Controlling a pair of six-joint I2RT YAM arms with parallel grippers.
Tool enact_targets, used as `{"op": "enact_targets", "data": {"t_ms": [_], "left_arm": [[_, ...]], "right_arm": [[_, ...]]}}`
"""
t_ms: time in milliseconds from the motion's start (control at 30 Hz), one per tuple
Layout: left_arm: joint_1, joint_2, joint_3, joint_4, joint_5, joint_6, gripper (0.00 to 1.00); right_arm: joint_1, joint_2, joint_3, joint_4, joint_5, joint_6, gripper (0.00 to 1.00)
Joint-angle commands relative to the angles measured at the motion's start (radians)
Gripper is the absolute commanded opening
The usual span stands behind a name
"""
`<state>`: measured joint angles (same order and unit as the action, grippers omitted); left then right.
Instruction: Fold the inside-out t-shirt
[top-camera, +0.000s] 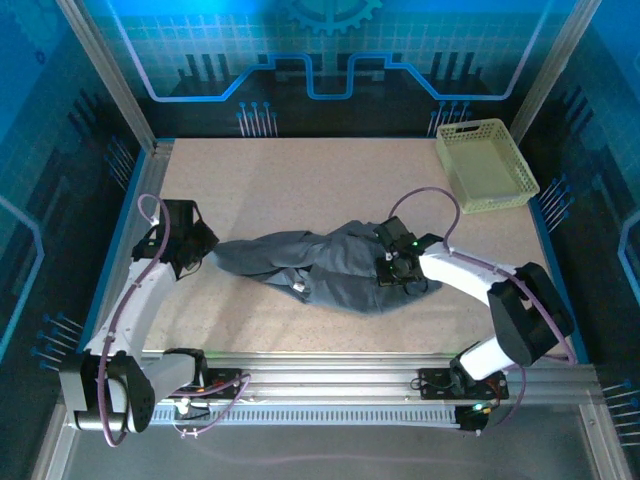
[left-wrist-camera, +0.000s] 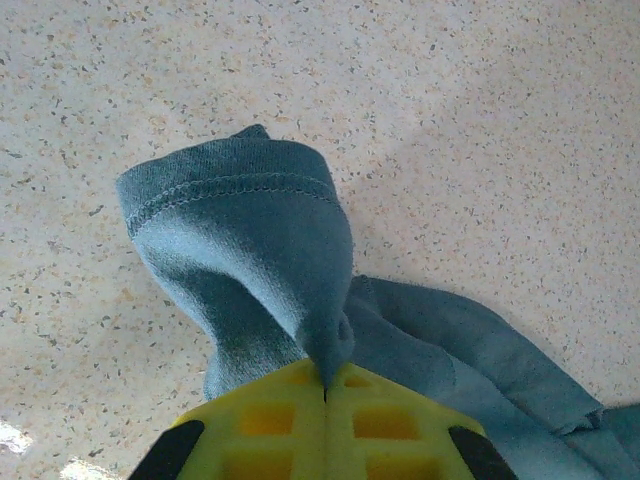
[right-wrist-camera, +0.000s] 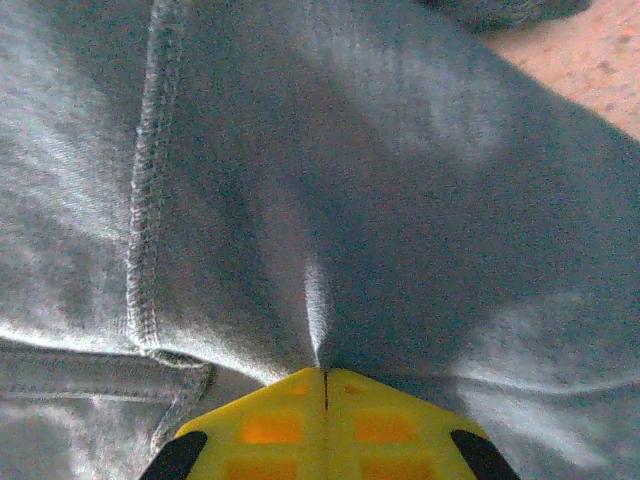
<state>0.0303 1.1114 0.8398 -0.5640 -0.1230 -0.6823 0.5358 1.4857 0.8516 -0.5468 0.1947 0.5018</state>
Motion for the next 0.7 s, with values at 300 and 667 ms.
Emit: {"op": "enact_targets", "data": {"t_ms": [300, 667], "left_arm": [[0.019, -0.116, 0.244, -0.017, 0.007, -0.027, 0.0], [0.02, -0.342, 0.648, 0.056, -0.119, -0.025, 0.0]], "right_arm": [[-0.032, -0.41, 0.427, -0.345, 0.306, -0.157, 0.0], [-0.063, -0.445, 1.12, -0.393, 0.261, -0.289, 0.0]]}}
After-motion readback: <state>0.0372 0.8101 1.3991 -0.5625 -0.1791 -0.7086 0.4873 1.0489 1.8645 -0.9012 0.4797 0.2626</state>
